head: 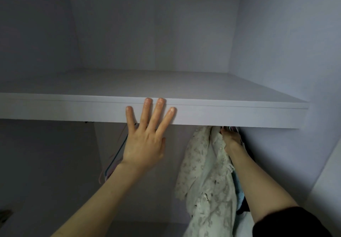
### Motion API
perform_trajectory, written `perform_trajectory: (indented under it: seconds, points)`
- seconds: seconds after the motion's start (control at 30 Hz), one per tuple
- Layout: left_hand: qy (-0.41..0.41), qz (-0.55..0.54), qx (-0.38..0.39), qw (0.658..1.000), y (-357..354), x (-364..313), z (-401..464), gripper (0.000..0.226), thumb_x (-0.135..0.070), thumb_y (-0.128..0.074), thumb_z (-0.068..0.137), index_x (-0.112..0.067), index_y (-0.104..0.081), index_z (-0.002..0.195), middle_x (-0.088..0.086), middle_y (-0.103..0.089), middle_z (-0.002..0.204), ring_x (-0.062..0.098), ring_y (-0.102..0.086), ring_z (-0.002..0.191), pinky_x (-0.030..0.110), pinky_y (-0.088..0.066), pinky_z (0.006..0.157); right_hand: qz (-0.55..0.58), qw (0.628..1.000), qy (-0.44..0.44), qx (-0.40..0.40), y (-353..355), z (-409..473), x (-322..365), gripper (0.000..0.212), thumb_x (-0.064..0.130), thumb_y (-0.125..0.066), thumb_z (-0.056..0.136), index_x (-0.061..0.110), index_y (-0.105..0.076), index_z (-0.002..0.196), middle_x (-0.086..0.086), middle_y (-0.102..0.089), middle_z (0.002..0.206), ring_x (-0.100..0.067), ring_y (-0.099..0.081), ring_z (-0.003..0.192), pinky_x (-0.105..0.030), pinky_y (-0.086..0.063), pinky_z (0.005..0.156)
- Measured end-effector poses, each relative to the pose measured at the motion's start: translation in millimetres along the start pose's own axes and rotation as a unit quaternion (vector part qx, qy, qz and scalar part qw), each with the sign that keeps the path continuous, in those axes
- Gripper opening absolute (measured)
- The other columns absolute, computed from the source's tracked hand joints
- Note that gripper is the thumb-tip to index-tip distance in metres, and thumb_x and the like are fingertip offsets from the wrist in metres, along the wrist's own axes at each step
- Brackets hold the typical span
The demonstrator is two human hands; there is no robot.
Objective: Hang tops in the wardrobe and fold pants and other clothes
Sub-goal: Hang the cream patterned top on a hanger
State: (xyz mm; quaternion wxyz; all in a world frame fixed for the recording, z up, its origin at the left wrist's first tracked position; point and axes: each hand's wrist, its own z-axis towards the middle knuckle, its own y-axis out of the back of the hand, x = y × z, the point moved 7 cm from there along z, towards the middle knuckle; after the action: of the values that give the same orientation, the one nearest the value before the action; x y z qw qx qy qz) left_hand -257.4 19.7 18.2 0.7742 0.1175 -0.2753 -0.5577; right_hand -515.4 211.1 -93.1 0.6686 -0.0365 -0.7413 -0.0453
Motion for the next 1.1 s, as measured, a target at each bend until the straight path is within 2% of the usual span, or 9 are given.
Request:
perform_trajectory:
  seconds: [0.07,0.13,0.23,0.47,0.67,0.8,0.9,1.03,1.1]
  points:
    - [0.000,-0.005,0.017,1.000,-1,0,0,0.111,-0.026,-0.078,0.064,-0.019,-0.005,0.147,0.011,-0.009,0.153,0.035,0.001,0.141,0.071,-0.002,0.101,-0.060,0.998,0.032,-0.018,1,-5,3,0.036,0.009,-0.045,0.098,0.001,-0.049,0.132,-0.015,-0.048,0.139,-0.028,-0.048,0.126,-0.011,-0.044,0.076]
    - [0.001,-0.014,0.030,0.999,0,0,0,0.110,-0.024,-0.078,0.065,-0.018,-0.006,0.148,0.010,-0.006,0.154,0.036,0.002,0.141,0.070,-0.003,0.103,-0.117,0.989,0.074,-0.053,7,-15,9,0.035,0.006,-0.044,0.097,0.003,-0.054,0.130,-0.015,-0.051,0.137,-0.031,-0.049,0.125,-0.029,-0.041,0.099]
    - [0.014,-0.042,0.043,0.998,5,-1,0,0.105,-0.018,-0.076,0.067,-0.015,-0.011,0.148,0.012,0.000,0.155,0.035,0.003,0.142,0.070,-0.006,0.105,-0.205,0.970,0.124,-0.043,13,-40,13,0.042,0.008,-0.041,0.096,0.008,-0.046,0.137,-0.016,-0.052,0.135,-0.035,-0.052,0.119,-0.038,-0.043,0.098]
    - [0.028,-0.209,0.116,0.971,6,-47,-58,0.078,-0.007,-0.063,0.080,-0.013,-0.025,0.148,0.019,-0.012,0.155,0.039,-0.003,0.143,0.059,-0.006,0.111,-0.253,0.948,0.184,0.052,33,-135,-23,0.046,0.012,-0.046,0.097,0.012,-0.039,0.142,-0.007,-0.047,0.141,-0.023,-0.049,0.124,-0.019,-0.035,0.095]
    - [0.020,-0.394,0.263,0.881,0,-108,-132,0.054,-0.020,-0.044,0.096,-0.015,-0.026,0.147,0.010,-0.015,0.156,0.026,-0.001,0.145,0.042,-0.010,0.116,-0.264,0.955,0.127,0.051,92,-241,-89,0.036,0.024,-0.043,0.100,0.017,-0.048,0.134,-0.002,-0.058,0.126,-0.010,-0.056,0.102,-0.008,-0.034,0.078]
    - [-0.072,-0.490,0.304,0.813,27,-157,-180,0.049,-0.017,-0.044,0.097,-0.013,-0.031,0.145,0.007,-0.024,0.153,0.022,-0.012,0.144,0.029,-0.010,0.116,-0.233,0.970,0.061,-0.016,143,-318,-125,0.032,0.022,-0.041,0.100,0.010,-0.054,0.126,-0.010,-0.062,0.121,-0.021,-0.061,0.103,-0.025,-0.045,0.091]
    - [-0.150,-0.540,0.323,0.763,69,-195,-222,0.047,-0.016,-0.044,0.097,-0.011,-0.035,0.143,0.007,-0.028,0.152,0.022,-0.017,0.144,0.031,-0.016,0.116,-0.230,0.970,0.017,-0.073,186,-392,-157,0.030,0.017,-0.043,0.099,0.006,-0.055,0.124,-0.015,-0.062,0.118,-0.026,-0.061,0.106,-0.038,-0.047,0.097]
    - [-0.263,-0.596,0.330,0.684,157,-246,-287,0.043,-0.017,-0.045,0.098,-0.009,-0.040,0.140,0.008,-0.034,0.149,0.022,-0.026,0.141,0.030,-0.020,0.114,-0.237,0.950,-0.054,-0.194,260,-520,-198,0.030,0.020,-0.046,0.098,0.012,-0.056,0.125,-0.008,-0.064,0.118,-0.020,-0.062,0.104,-0.023,-0.045,0.090]
    - [-0.286,-0.602,0.335,0.667,174,-258,-309,0.042,-0.016,-0.046,0.097,-0.010,-0.043,0.138,0.007,-0.041,0.145,0.020,-0.034,0.137,0.030,-0.023,0.112,-0.252,0.941,-0.079,-0.210,275,-557,-207,0.031,0.021,-0.046,0.098,0.014,-0.056,0.126,-0.005,-0.064,0.118,-0.018,-0.062,0.104,-0.021,-0.043,0.086]
